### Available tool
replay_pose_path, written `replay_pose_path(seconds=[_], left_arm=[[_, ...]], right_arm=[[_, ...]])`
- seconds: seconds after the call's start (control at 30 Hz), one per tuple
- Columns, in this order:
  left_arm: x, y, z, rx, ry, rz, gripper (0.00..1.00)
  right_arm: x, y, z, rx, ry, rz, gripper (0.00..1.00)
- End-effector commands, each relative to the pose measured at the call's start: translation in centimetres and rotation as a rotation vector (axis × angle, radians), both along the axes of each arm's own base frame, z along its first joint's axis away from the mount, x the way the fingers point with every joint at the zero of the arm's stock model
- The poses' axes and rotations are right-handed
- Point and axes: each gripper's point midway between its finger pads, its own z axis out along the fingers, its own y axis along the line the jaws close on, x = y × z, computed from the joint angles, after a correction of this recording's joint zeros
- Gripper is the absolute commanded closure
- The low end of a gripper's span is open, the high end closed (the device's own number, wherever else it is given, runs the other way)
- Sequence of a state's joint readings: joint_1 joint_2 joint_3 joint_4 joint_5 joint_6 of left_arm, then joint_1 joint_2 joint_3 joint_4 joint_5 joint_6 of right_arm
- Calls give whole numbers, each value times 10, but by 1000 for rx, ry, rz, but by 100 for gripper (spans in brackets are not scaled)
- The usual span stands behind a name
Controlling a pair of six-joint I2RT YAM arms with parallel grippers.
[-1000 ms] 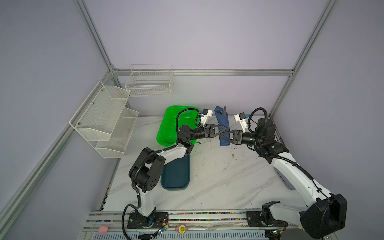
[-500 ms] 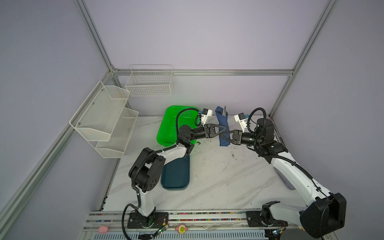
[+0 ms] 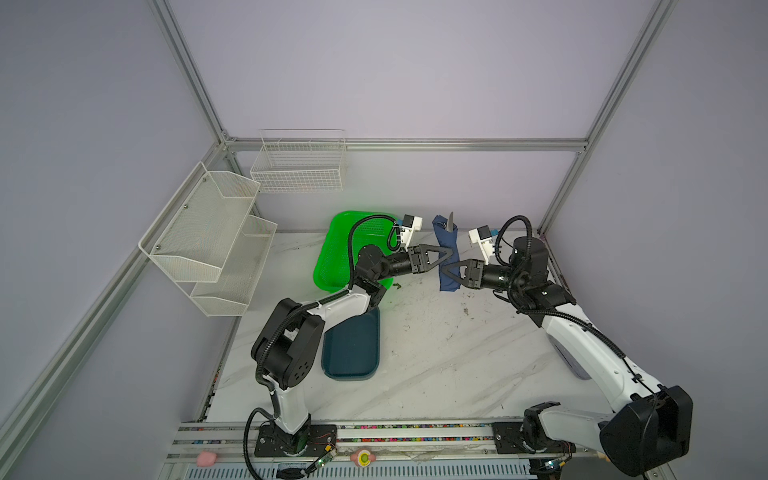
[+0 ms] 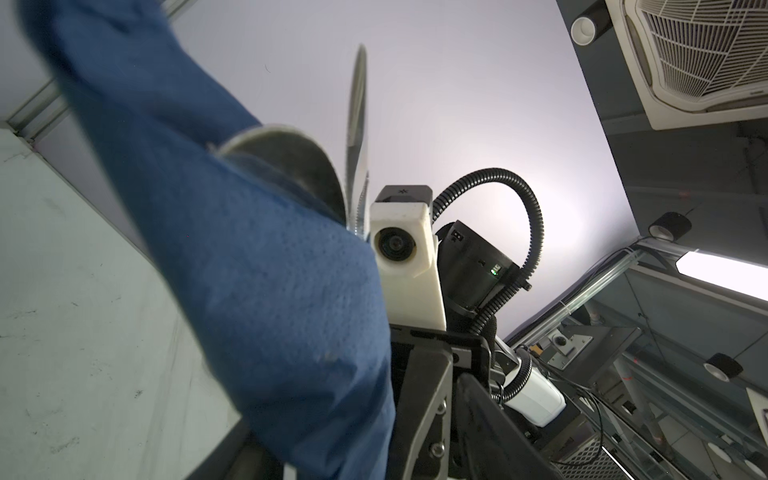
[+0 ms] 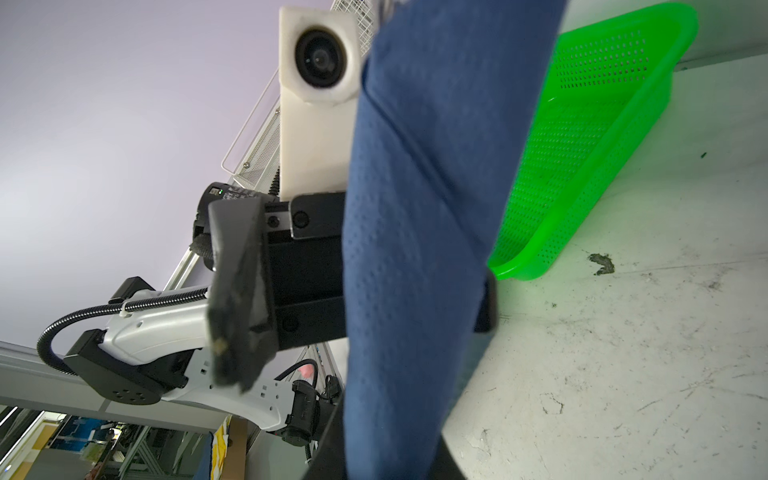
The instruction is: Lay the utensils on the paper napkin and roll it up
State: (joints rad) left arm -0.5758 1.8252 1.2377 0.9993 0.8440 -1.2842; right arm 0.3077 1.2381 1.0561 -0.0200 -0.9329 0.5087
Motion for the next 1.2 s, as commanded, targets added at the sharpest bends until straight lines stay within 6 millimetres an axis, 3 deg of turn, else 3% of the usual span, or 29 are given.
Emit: replay_pose_path(seconds=[0.0,0.23,0.37,0.6,0.93,1.17], left_arm=[[1,6,4,41,-28,49,36],[4,6,-2,63,-11,59,26],[-1,3,9,42,-40,14,25],[-16,1,32,-42,-90,-82,35],[-14,-2,29,-42,-73,-94,36],[-21,-2,42,-70,-115,-130,57]], right_arm=[[-7,3,13,21,-61,30,82],[-8,3,15,24,-70,29,82],[-9,3,13,25,-66,36,82],[-11,6,13,39,-69,60,81],[-19,6,21,65,-94,89,81],[-21,7,20,72,-90,103,81]])
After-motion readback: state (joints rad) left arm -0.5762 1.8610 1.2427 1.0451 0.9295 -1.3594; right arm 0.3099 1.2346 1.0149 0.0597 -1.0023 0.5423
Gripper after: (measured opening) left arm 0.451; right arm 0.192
